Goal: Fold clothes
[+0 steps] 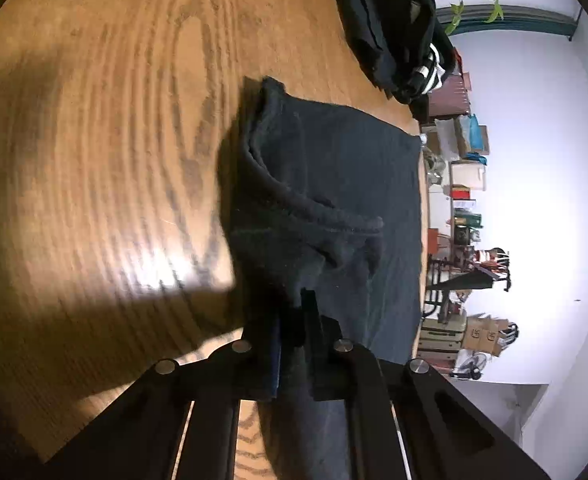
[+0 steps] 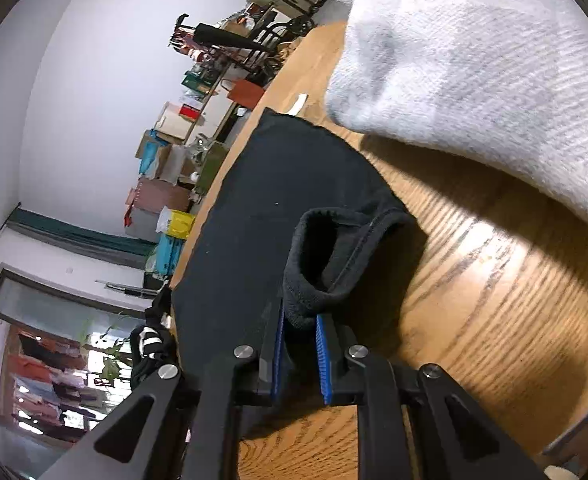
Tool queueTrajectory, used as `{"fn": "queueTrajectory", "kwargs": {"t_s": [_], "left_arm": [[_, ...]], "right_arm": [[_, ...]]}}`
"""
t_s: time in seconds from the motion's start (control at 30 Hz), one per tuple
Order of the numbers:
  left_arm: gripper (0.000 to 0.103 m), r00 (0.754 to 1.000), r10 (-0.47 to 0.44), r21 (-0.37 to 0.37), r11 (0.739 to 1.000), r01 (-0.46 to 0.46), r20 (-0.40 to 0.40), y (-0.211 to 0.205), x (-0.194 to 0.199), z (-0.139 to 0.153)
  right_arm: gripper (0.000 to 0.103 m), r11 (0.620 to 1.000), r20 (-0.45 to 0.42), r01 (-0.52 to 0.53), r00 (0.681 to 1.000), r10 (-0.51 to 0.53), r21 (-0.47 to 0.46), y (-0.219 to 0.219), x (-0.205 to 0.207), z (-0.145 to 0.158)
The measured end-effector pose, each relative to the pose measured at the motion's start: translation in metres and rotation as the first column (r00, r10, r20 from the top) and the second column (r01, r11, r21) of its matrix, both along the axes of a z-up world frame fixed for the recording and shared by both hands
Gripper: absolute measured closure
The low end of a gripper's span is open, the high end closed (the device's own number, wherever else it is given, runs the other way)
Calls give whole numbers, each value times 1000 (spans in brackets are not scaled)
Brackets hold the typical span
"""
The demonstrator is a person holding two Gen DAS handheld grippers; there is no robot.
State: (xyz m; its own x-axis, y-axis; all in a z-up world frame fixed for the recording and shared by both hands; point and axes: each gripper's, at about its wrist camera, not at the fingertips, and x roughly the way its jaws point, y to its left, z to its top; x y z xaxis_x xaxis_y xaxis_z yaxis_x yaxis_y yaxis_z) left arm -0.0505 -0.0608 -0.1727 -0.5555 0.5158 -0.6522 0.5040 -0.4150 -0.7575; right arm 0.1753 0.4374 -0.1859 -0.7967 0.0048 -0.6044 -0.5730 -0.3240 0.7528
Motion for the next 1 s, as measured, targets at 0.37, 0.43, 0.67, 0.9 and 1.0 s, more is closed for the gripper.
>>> {"fn": "queueTrajectory", "kwargs": {"t_s": [0.37, 0.43, 0.67, 0.9, 1.0], "left_arm": [[100, 999, 32, -34, 999, -32, -17, -43, 41, 14], [100, 999, 32, -30, 999, -33, -36, -46, 44, 17], [101, 999, 31, -12, 999, -32, -38, -49, 48, 23], [101, 1000, -10, -118, 993, 8, -19, -47, 55, 40], [101, 1000, -25, -156, 987, 25, 5, -45, 52, 41]], "right_arm": [[88, 999, 66, -43, 997, 42, 19, -31, 46, -11], [88, 999, 67, -48, 997, 47, 8, -35, 52, -13], [88, 998, 22, -54, 998, 54, 10, -37, 58, 1], [88, 997, 51, -45, 998, 48, -65, -39, 71, -10], [88, 993, 73, -22, 997, 30, -113, -38, 72, -22]]}}
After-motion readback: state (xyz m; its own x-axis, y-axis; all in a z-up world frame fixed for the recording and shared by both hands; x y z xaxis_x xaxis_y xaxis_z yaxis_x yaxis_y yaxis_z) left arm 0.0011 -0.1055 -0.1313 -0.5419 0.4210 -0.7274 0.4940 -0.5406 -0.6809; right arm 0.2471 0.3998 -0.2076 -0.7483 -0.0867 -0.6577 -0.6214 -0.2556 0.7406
